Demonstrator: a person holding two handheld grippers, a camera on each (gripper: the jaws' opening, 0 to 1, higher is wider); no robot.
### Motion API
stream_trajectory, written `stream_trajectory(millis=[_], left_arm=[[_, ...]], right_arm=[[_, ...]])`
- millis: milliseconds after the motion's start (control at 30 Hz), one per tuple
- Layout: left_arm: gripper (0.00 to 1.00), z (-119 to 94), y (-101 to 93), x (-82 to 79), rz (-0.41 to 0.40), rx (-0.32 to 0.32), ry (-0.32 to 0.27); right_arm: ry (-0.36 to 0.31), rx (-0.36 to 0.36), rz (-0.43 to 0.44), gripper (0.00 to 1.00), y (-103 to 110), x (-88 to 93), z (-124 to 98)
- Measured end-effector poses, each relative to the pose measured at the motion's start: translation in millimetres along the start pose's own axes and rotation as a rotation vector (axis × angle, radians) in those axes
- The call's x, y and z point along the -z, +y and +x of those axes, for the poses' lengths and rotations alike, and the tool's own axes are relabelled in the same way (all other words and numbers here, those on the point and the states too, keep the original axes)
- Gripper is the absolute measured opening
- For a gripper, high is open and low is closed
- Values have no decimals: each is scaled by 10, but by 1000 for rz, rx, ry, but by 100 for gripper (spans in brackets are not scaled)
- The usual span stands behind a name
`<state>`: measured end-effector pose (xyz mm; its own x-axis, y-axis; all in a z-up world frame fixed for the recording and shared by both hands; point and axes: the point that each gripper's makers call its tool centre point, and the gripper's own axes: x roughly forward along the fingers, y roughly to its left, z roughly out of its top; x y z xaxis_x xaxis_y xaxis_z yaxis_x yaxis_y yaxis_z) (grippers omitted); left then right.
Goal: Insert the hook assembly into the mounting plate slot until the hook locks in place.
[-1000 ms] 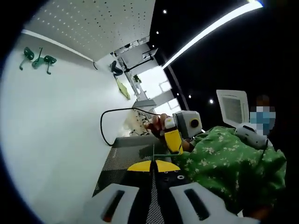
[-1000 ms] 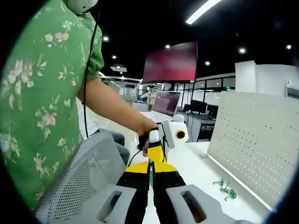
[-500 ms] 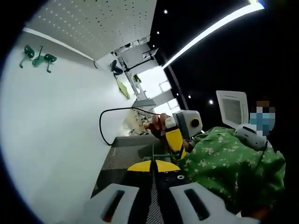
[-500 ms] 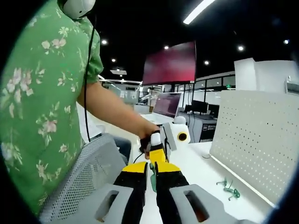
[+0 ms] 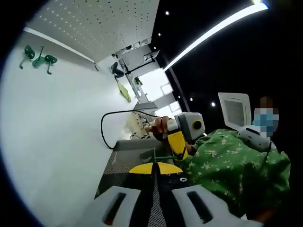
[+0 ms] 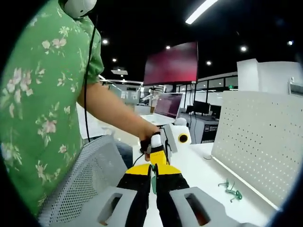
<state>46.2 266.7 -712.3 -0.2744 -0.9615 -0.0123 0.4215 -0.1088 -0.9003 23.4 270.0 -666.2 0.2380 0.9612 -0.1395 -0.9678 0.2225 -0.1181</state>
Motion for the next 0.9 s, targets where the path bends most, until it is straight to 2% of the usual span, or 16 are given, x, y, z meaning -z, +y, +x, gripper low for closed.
stream_trajectory(millis=[100,200,333,433,533,600,733,833,900], left_arm=[[3,-1,0,-44,45,-5,-26],[3,-4,-4,-57,49,-4,-31],[8,-34,51,-93,125,-53,-57],[9,-52,22,-83,145,-55,-58],[13,-73,105,-150,286,-150,-69],[13,-80,105,-160,378,-209,-47],[14,-77,78,-186,487,-280,-27],[15,-72,75,-120,592,-353,54],[14,-42,38,-72,637,-366,95]], right_arm=[[-4,15,15,1,-45,-4,-15],[-6,23,28,1,-65,-8,-22],[1,30,39,1,-82,11,-27],[7,40,47,1,-106,21,-33],[15,47,61,1,-128,46,-36],[21,51,68,1,-140,63,-37],[31,61,77,1,-162,86,-40],[35,71,84,1,-181,97,-48],[39,77,85,1,-196,105,-55]])
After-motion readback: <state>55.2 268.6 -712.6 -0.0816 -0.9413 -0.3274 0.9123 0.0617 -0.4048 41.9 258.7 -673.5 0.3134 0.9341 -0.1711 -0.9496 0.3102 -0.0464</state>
